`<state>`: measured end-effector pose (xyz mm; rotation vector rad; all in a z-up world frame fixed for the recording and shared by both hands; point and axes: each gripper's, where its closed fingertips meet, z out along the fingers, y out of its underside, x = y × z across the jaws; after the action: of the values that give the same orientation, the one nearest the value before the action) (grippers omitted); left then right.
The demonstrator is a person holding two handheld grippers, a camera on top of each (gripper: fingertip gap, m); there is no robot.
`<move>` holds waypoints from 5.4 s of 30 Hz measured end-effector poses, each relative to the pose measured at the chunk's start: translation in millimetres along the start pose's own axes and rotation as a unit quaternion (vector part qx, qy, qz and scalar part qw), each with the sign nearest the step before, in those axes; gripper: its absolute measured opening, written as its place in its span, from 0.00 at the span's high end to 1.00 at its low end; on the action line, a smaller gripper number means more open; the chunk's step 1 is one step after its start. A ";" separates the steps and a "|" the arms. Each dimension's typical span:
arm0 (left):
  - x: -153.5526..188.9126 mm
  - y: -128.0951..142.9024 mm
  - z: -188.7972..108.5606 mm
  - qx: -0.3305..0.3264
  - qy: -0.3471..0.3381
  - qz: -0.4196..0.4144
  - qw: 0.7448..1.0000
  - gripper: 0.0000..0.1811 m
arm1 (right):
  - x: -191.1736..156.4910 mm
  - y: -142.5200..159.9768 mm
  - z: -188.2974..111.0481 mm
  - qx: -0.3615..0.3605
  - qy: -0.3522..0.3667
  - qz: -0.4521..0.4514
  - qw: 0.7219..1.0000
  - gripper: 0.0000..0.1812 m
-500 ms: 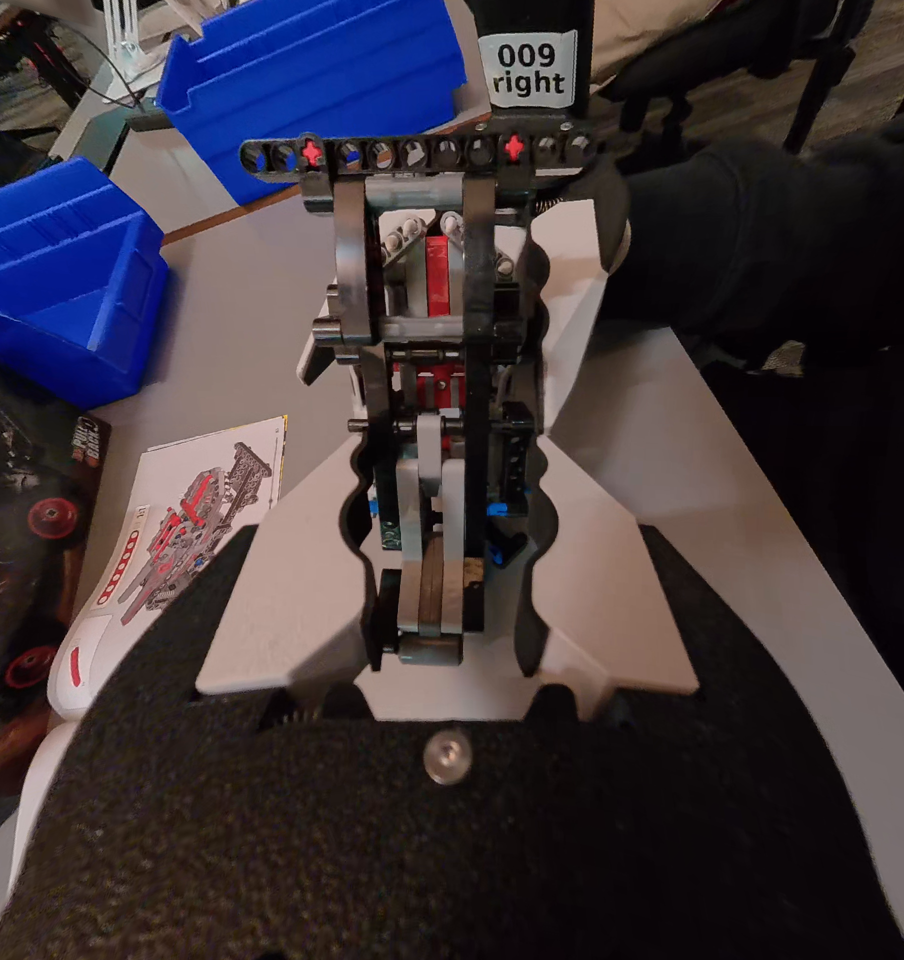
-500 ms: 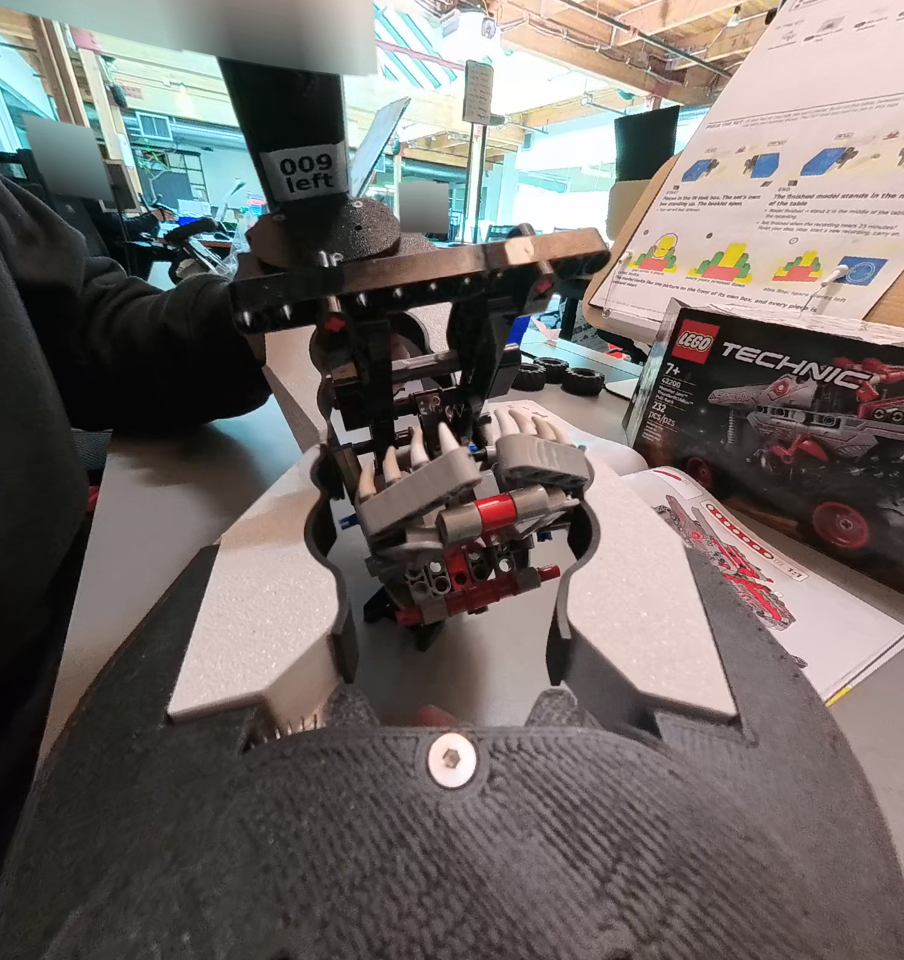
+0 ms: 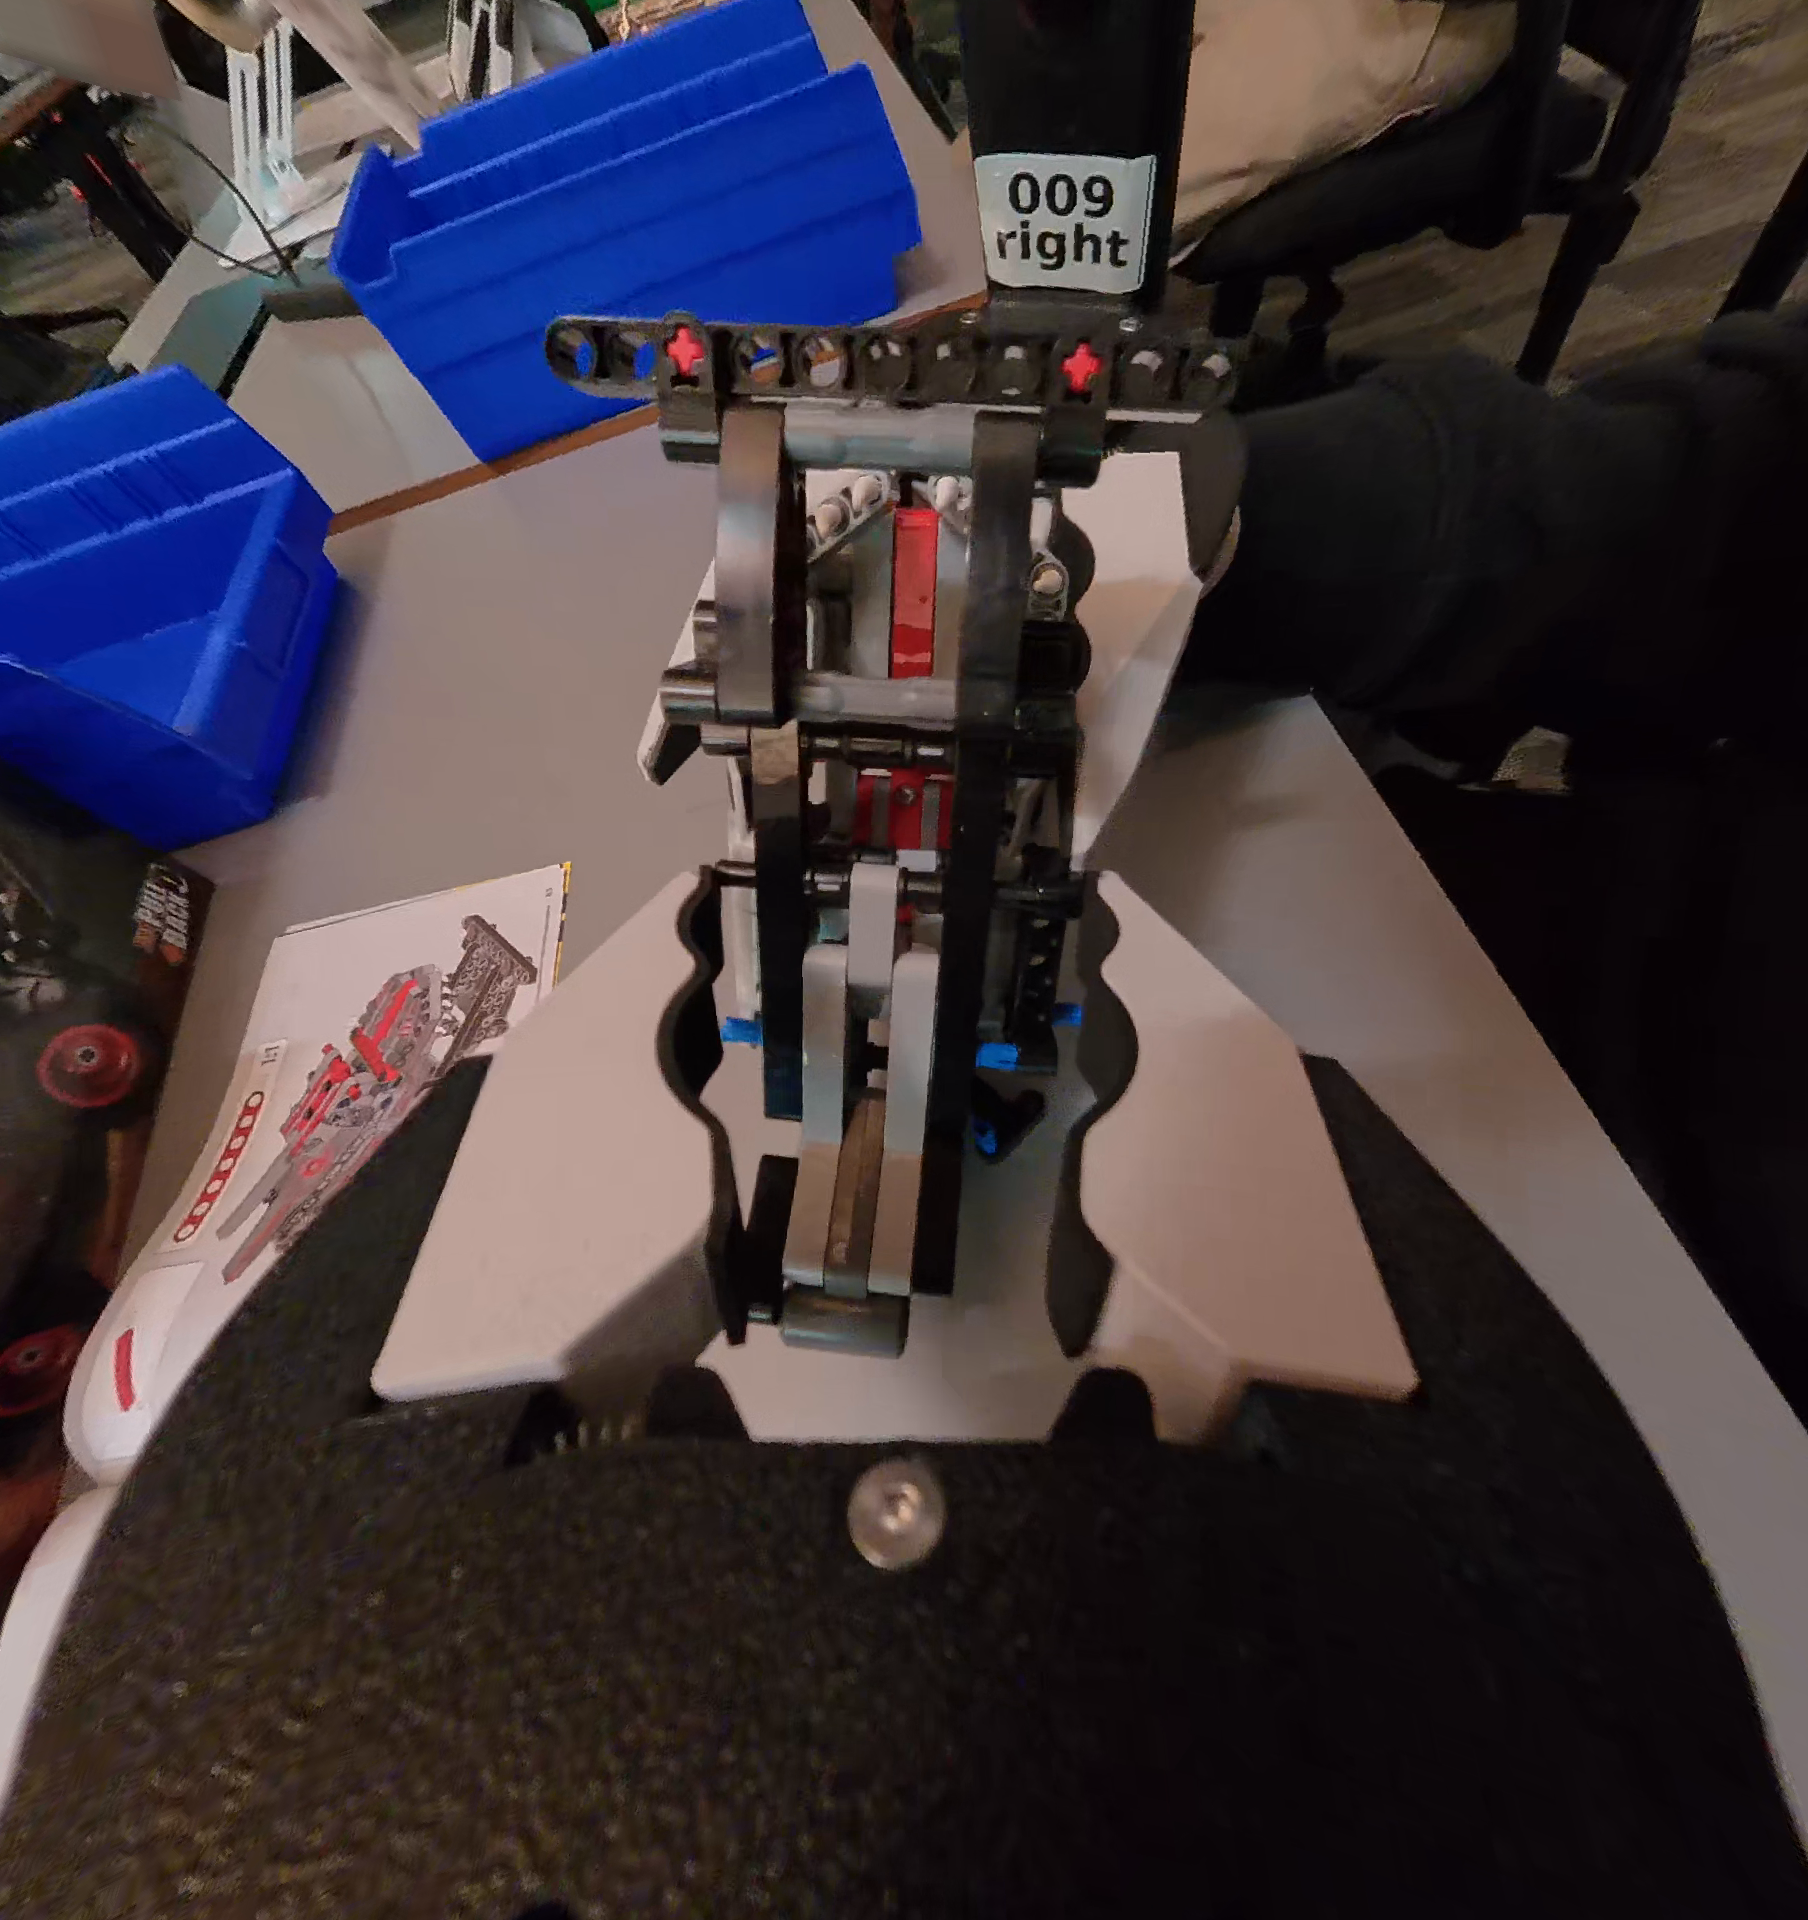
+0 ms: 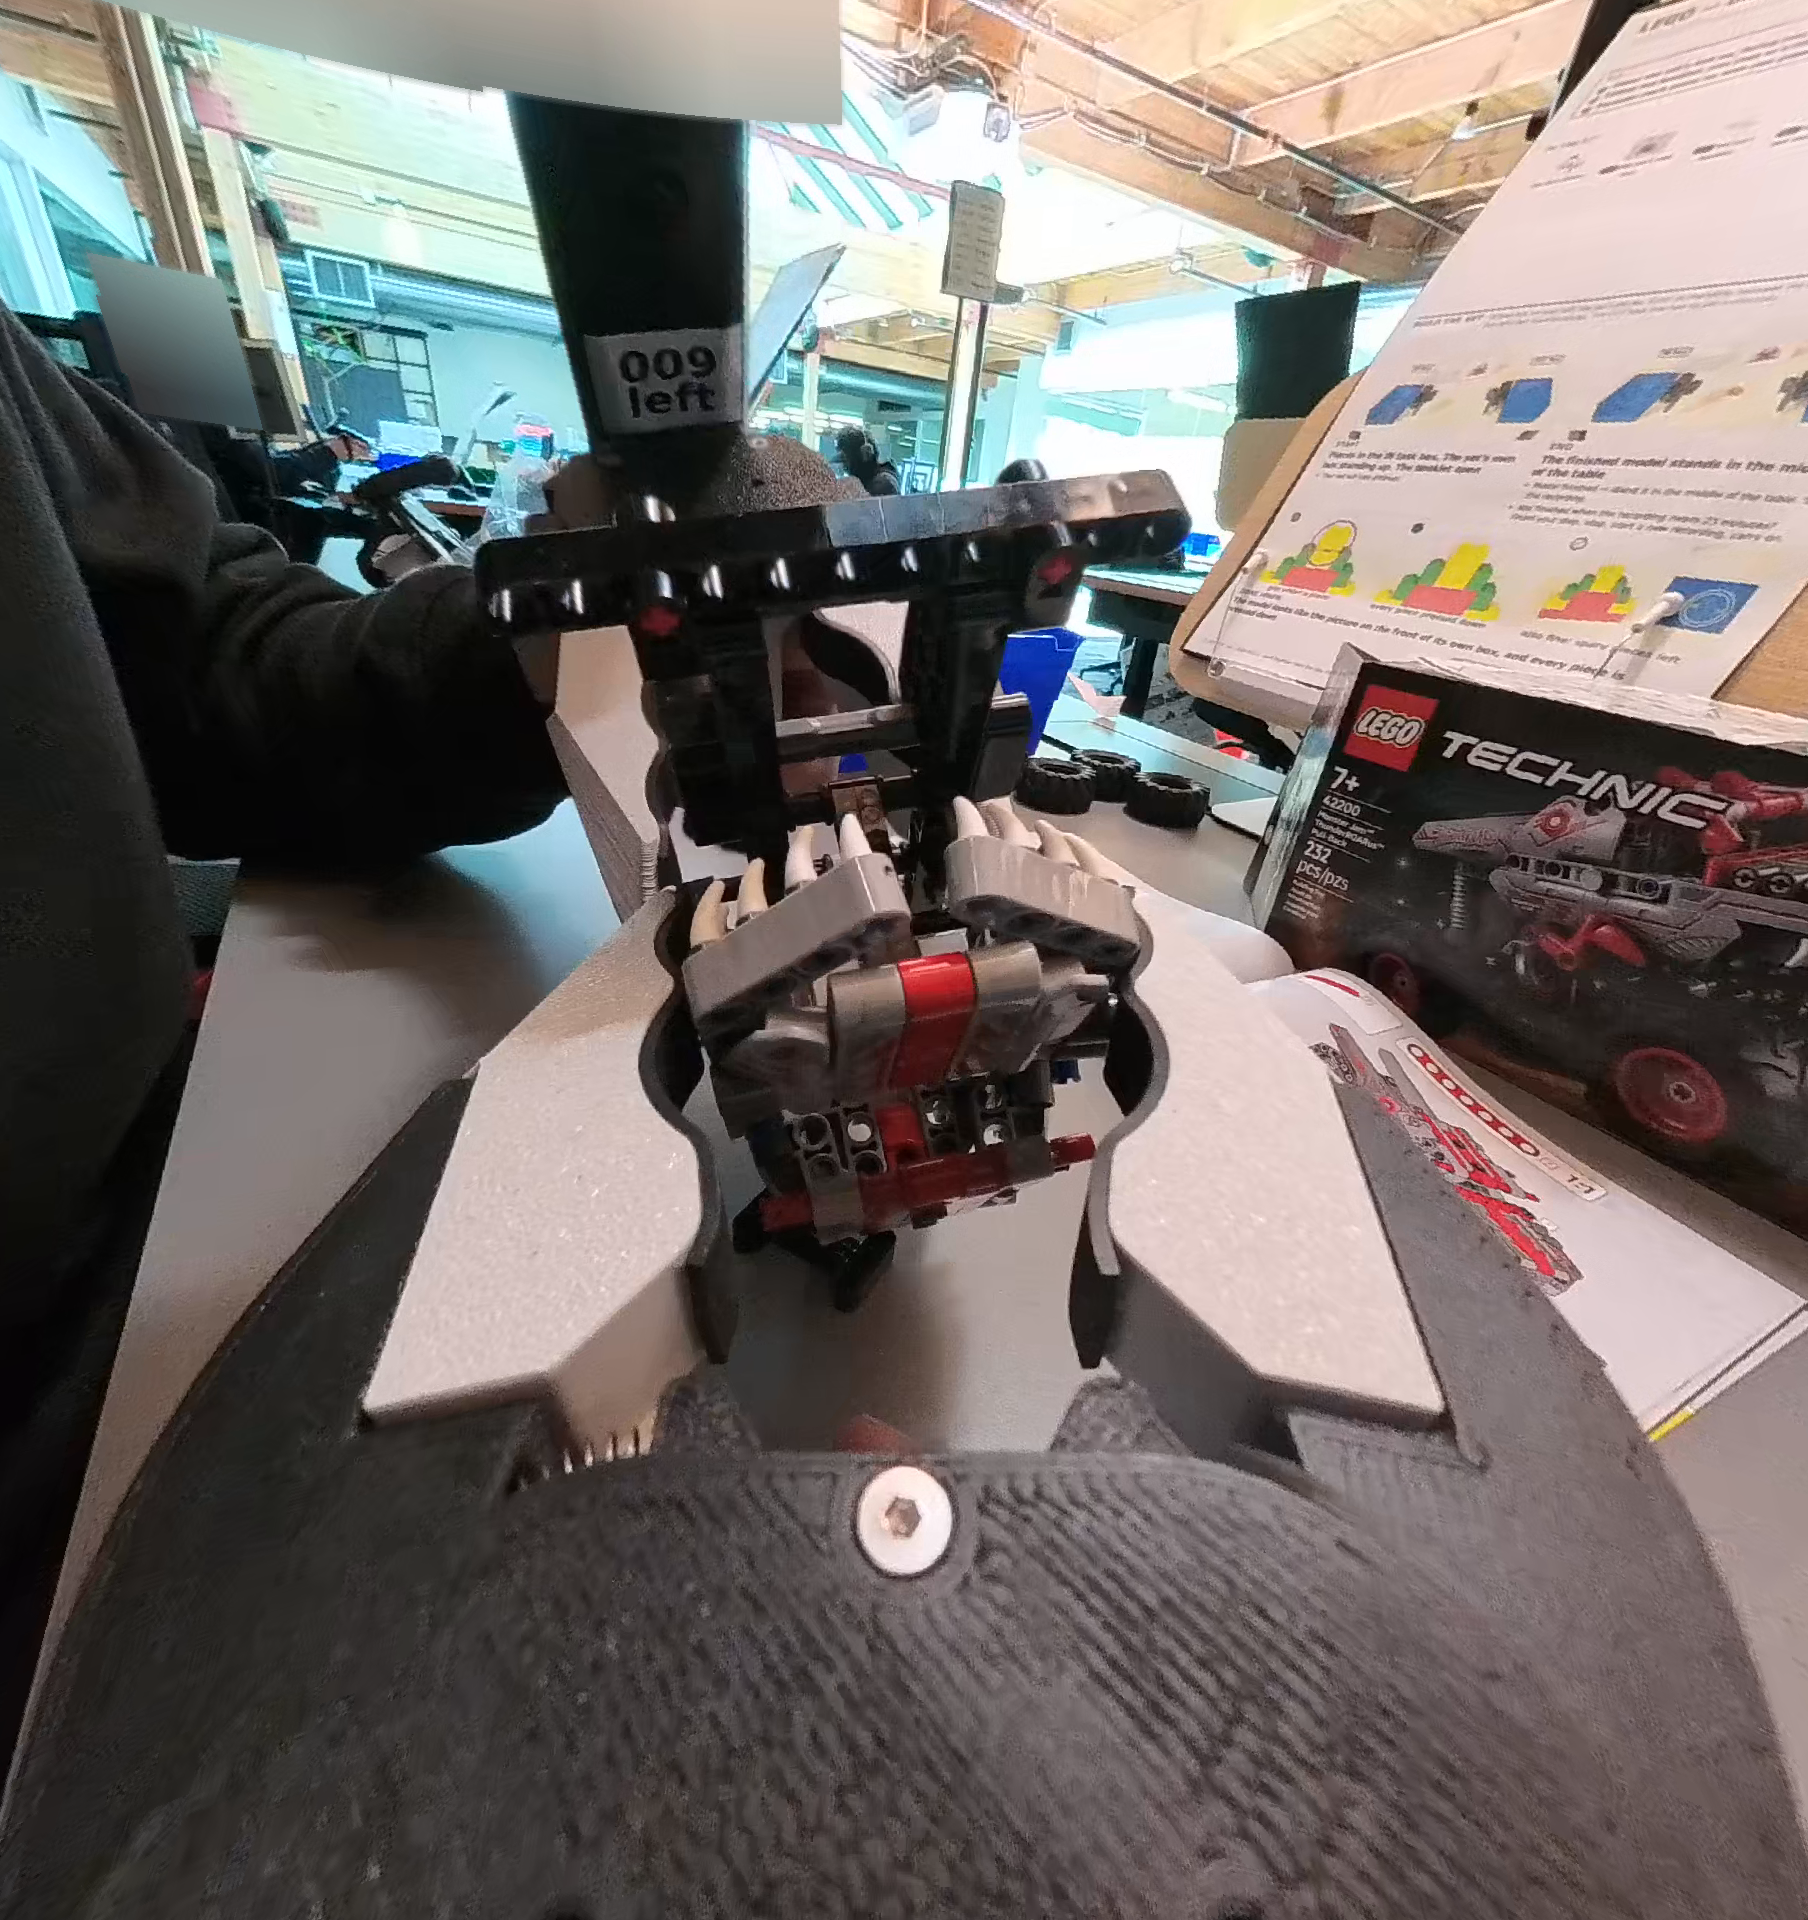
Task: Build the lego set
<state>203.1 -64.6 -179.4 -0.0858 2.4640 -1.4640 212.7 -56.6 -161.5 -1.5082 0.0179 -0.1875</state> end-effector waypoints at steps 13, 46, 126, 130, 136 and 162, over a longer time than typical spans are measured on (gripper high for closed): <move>1.6 -2.1 1.5 0.004 -0.004 0.027 1.000 0.64 | -0.9 -0.7 -0.5 0.002 0.001 -0.005 1.000 0.56; -1.5 7.0 75.6 -0.190 0.055 0.021 0.980 0.64 | 26.5 13.7 -114.9 -0.212 0.222 0.016 0.951 0.52; 18.1 -2.8 41.6 -0.154 -0.105 -0.098 0.978 0.77 | 17.6 69.9 -54.2 -0.485 0.023 -0.515 0.706 0.68; 7.8 7.6 40.0 -0.195 -0.106 -0.098 0.970 0.81 | 14.6 69.6 -52.0 -0.475 0.022 -0.506 0.720 0.68; 6.1 16.7 37.1 -0.234 -0.081 -0.087 0.965 0.82 | 14.7 69.9 -51.8 -0.467 0.021 -0.510 0.722 0.68; 8.5 19.3 41.9 -0.327 -0.090 -0.110 0.934 0.79 | 13.4 70.2 -51.2 -0.440 0.029 -0.504 0.743 0.68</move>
<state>207.6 -92.5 -216.8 -0.6117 2.7328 -0.5977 227.2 -105.5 -233.1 -2.3217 -0.7853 -1.2470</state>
